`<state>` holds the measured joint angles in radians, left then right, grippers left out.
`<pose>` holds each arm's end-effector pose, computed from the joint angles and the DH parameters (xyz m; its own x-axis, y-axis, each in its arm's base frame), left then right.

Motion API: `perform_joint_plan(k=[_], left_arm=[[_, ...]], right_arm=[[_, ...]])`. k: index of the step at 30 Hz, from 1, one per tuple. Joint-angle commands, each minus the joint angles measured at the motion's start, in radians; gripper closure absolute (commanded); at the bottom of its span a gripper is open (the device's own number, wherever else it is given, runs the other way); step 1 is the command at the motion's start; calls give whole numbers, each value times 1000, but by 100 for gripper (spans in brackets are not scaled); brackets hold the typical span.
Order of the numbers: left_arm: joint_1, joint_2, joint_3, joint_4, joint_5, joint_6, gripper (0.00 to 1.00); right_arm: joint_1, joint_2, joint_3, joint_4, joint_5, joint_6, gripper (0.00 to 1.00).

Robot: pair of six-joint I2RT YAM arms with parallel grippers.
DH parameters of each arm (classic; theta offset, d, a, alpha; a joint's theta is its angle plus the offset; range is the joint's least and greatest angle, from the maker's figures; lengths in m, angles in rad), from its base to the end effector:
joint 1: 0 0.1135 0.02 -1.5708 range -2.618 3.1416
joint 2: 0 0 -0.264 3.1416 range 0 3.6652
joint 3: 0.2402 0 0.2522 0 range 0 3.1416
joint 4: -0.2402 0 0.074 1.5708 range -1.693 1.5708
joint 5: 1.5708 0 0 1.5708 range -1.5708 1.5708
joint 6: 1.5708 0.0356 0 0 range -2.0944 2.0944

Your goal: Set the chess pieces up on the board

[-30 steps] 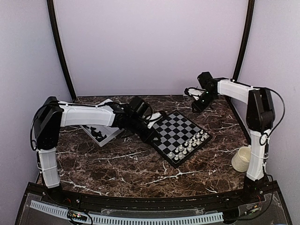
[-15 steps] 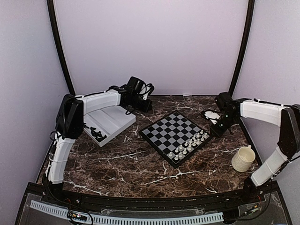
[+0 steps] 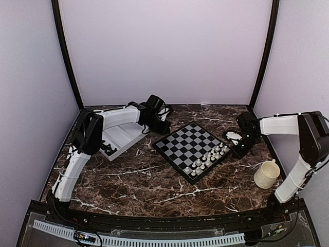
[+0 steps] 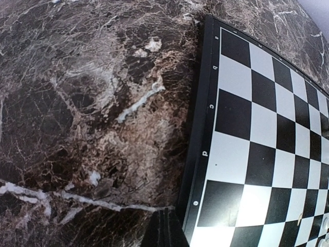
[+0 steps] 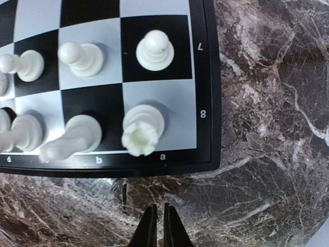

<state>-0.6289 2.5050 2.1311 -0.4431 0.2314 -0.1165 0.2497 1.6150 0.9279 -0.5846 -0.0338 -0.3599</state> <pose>0.4453 -0.3340 0.1576 -0.6669 0.3452 -0.6603 0.6262 0.7399 -0.2456 0.2821 0.0732 0.1635 -0.7763 -0.5612 -0.2872 -0.5663 0.8209 -0.0736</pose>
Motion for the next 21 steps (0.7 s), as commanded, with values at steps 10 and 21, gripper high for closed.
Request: perform_joint_plan(k=[10,21], left_arm=[[-37,-245,-372,48,75,1,100],[-186,-395,-606,71,42,32,98]], right_arm=[[-67,158,85,109,-58,43,92],[-77,282,222,108,-115,53,90]])
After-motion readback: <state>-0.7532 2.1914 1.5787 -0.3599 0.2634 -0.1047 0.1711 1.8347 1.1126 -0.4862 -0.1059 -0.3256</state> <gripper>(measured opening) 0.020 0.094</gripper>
